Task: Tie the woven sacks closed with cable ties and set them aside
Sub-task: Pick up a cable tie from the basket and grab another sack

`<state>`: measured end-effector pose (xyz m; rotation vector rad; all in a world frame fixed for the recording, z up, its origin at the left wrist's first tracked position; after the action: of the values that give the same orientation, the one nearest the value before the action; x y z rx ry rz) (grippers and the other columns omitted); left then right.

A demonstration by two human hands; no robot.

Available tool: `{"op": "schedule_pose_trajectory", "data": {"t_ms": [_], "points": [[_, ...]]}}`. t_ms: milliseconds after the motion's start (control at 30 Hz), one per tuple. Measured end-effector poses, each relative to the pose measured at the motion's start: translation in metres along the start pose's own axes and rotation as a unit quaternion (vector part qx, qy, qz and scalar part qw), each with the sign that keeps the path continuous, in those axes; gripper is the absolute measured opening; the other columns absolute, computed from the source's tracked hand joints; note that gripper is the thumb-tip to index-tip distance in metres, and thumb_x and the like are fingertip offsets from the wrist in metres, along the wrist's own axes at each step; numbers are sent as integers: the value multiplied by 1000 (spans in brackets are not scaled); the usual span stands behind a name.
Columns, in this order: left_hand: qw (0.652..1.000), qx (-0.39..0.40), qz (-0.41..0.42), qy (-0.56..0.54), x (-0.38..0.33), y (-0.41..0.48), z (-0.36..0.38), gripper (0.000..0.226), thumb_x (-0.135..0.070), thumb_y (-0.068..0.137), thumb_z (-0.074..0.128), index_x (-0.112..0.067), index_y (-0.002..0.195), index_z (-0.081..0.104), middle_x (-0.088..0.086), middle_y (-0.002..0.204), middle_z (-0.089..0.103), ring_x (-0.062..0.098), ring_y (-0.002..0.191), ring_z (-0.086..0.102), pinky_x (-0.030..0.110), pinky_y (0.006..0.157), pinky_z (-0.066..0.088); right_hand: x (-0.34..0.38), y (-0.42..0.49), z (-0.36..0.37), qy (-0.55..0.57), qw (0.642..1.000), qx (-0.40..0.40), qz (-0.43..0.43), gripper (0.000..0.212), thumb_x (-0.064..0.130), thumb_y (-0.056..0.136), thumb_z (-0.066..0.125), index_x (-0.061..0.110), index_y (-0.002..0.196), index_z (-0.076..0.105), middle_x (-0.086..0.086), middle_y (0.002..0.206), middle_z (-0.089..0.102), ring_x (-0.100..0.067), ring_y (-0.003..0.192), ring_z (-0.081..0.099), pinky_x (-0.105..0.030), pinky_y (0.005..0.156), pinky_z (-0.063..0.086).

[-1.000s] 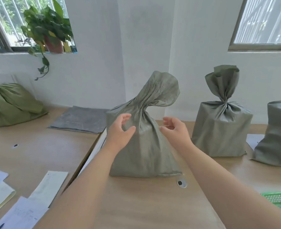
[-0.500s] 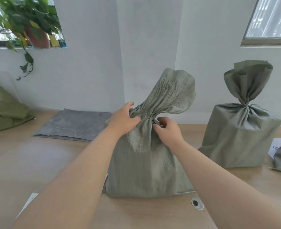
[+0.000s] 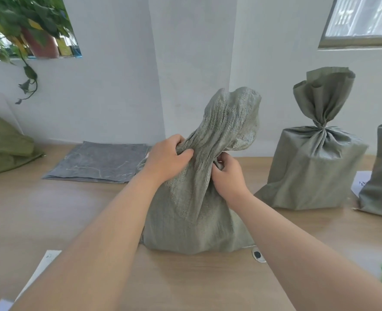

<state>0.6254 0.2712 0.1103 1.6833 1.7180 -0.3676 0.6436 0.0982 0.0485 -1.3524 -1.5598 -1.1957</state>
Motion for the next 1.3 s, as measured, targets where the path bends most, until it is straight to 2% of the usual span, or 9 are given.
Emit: {"op": "schedule_pose_trajectory", "data": {"t_ms": [233,367,500,633,800,900,1000,1133,1300], "points": [[995,-30,55,-84,-53,-62,-18,8,-23,95,58,-17,90,59,13,81,66,19,64,56,31,64,45,25,-59,-51,15,999,-14,-50,10,20,99,51,14,104,58,0,102,68,-18,97,63,-37,84,50],[989,-35,73,-127,-87,-101,-15,15,-24,94,56,-13,84,52,21,77,58,19,59,45,30,60,37,42,-98,-99,27,995,-56,-77,20,25,101,53,7,92,53,-12,91,64,-15,81,56,-35,77,46],[984,-43,83,-152,-129,-149,-2,19,-16,95,54,-3,84,45,23,75,50,18,58,39,23,53,30,38,-141,-158,51,992,-88,-75,18,28,102,53,16,88,55,-1,86,65,-5,78,59,-28,76,50],[981,-33,88,-171,-170,-195,30,18,-12,96,54,-3,83,44,25,73,47,19,55,38,24,54,31,13,-182,-218,70,990,-108,-55,24,29,102,52,6,95,54,-16,95,65,-30,91,61,-44,85,51],[979,-18,96,-180,-229,-247,77,13,-9,97,54,-18,88,57,-9,64,57,2,53,50,17,54,37,-17,-233,-290,87,990,-105,-41,18,26,103,51,9,101,57,-11,100,68,-25,97,63,-44,91,51],[974,-13,106,-200,-264,-269,105,16,-8,96,55,-23,98,62,0,86,69,19,77,63,34,71,49,-32,-256,-331,94,990,-101,-32,17,30,102,51,14,104,58,-6,102,70,-22,100,65,-48,94,52],[974,-14,121,-189,-297,-286,129,17,-7,94,56,-24,93,60,-3,83,65,23,79,60,25,69,48,-45,-273,-368,103,990,-95,-25,25,42,98,51,20,106,59,-2,104,70,-23,102,66,-53,95,52],[974,-6,117,-192,-334,-304,157,25,-8,95,56,-32,89,58,-13,77,63,17,68,57,16,60,41,-60,-287,-413,118,988,-102,-18,13,29,103,51,24,108,62,5,105,72,-14,101,67,-46,94,53],[975,2,119,-187,-360,-308,188,5,-13,93,57,-11,88,56,11,79,62,32,71,56,42,63,45,-79,-298,-445,146,982,-119,9,25,24,104,50,23,126,61,6,118,72,-13,111,67,-45,100,52]]}}
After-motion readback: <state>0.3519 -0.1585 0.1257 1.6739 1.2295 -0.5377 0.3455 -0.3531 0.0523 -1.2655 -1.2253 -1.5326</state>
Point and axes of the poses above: each hand's wrist, its own y-axis towards the middle knuckle, its own z-axis out of the palm, x = y × z, the point moved 10 cm from there along y, towards the middle knuckle
